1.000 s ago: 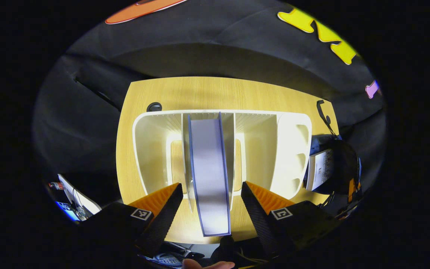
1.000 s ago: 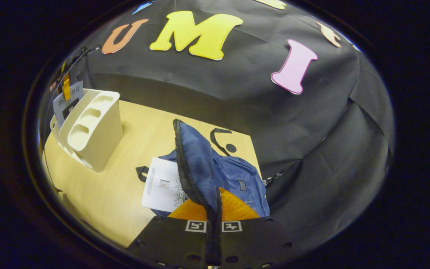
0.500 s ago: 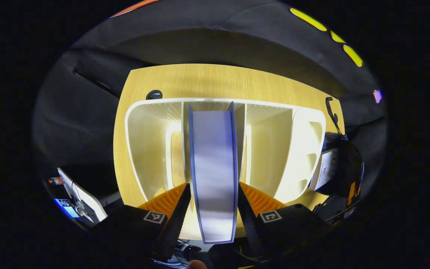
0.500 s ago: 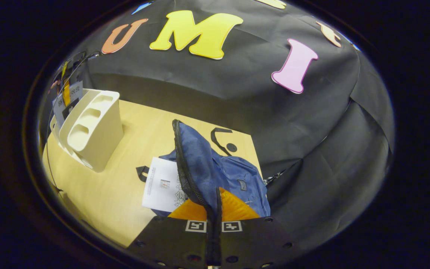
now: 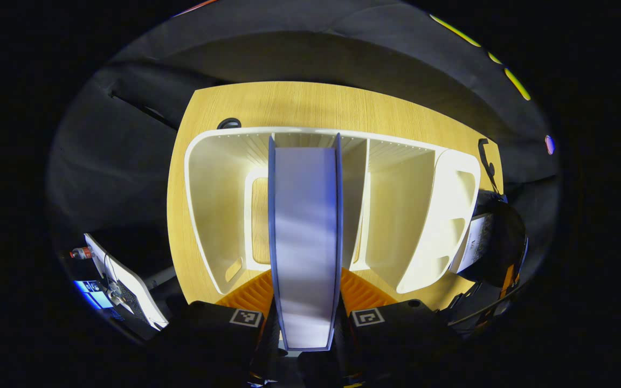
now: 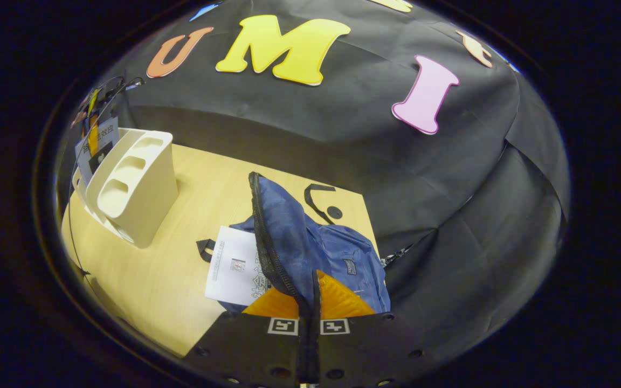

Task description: Open the schoolbag, grab two books from the bookshelf and put them into the schoolbag.

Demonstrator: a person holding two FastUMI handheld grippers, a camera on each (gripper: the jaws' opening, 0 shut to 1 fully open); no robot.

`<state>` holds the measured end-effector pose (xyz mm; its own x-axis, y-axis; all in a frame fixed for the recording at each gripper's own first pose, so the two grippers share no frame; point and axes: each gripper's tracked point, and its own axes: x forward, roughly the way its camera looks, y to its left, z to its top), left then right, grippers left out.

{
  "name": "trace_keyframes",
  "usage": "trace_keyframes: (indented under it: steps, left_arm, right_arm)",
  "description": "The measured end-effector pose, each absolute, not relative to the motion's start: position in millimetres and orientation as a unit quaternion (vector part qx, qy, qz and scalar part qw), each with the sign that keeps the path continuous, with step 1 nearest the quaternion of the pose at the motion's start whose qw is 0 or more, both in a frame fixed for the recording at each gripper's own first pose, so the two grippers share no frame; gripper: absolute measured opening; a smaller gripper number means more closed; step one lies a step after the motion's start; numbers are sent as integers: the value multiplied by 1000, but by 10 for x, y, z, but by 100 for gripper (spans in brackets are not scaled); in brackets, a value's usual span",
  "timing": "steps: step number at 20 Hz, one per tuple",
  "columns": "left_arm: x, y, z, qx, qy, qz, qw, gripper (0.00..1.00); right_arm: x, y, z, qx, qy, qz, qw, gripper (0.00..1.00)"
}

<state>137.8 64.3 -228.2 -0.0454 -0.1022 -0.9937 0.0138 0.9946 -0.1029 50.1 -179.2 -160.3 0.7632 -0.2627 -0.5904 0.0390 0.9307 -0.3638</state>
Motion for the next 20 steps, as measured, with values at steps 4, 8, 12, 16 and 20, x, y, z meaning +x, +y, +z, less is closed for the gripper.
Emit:
trace_keyframes:
  steps: [4, 8, 12, 16, 20]
  left_arm:
    - [1337, 690, -2145, -29, 714, -46, 698, 44]
    - [1251, 795, -1887, -15, 697, -50, 715, 43]
    - [1129, 790, -1542, -21, 677, -70, 732, 43]
    - [1029, 917, -1036, -25, 644, -76, 761, 43]
    - [930, 920, -538, -68, 610, -85, 785, 43]
  right_arm:
    - [504, -1799, -1598, -165, 332, -81, 925, 0]
    - [509, -1798, -1590, -164, 331, -79, 926, 0]
    - [493, -1804, -1592, -161, 329, -78, 927, 0]
    - [490, -1819, -1571, -163, 325, -76, 928, 0]
    - [470, -1835, -1544, -159, 320, -78, 931, 0]
